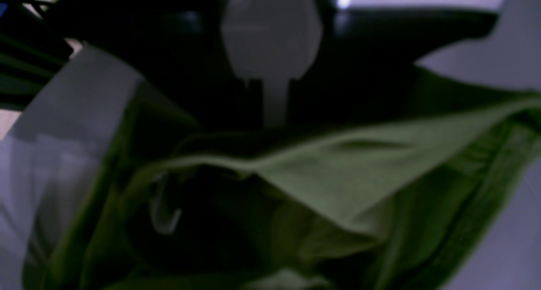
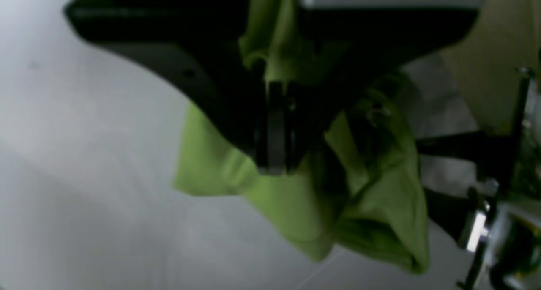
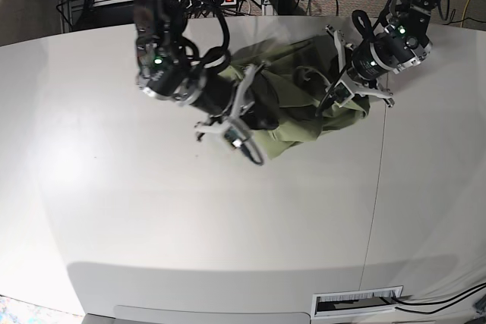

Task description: Fold the T-shirt properly

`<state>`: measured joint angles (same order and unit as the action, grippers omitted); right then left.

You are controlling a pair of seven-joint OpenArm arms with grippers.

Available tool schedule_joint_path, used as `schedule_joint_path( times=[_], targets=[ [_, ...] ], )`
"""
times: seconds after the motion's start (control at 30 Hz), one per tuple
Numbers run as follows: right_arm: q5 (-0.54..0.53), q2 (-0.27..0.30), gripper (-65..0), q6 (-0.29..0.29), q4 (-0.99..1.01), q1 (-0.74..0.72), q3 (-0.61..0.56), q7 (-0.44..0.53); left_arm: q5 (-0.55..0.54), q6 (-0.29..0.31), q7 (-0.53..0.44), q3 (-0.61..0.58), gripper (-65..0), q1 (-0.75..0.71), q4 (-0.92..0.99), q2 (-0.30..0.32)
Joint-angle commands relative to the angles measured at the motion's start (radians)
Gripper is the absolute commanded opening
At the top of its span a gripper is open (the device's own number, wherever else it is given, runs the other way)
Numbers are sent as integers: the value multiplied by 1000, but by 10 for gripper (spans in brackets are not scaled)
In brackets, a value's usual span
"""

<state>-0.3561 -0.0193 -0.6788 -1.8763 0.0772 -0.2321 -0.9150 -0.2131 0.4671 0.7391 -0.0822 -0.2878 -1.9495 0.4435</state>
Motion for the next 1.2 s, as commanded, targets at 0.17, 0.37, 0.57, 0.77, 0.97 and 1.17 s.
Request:
schedule_joint_path(
  times=[0.17, 0.37, 0.57, 0.77, 0.97, 1.17],
  targets=[
    [-14, -3, -650, -4, 40, -11, -146, -18, -6, -3, -23, 7, -547, 5, -12, 8],
    [-90, -2, -650, -3, 40, -11, -267, -97, 60, -3, -54, 7, -547, 5, -12, 8],
    [-195, -2, -650, -4, 24, -11, -265, -151, 203, -4, -80, 7, -547, 5, -13, 8],
    [-206, -2, -650, -4, -58, -11, -200, -148, 412, -130, -109, 7, -546, 5, -32, 43],
    [-266, -3, -650, -6, -74, -11, -146, -202, 491, -266, -103, 7, -546, 5, -78, 111],
    [-241, -2, -485, -5, -140, 36, -146, -337, 439, -268, -94, 7, -546, 2, -78, 122]
  ],
)
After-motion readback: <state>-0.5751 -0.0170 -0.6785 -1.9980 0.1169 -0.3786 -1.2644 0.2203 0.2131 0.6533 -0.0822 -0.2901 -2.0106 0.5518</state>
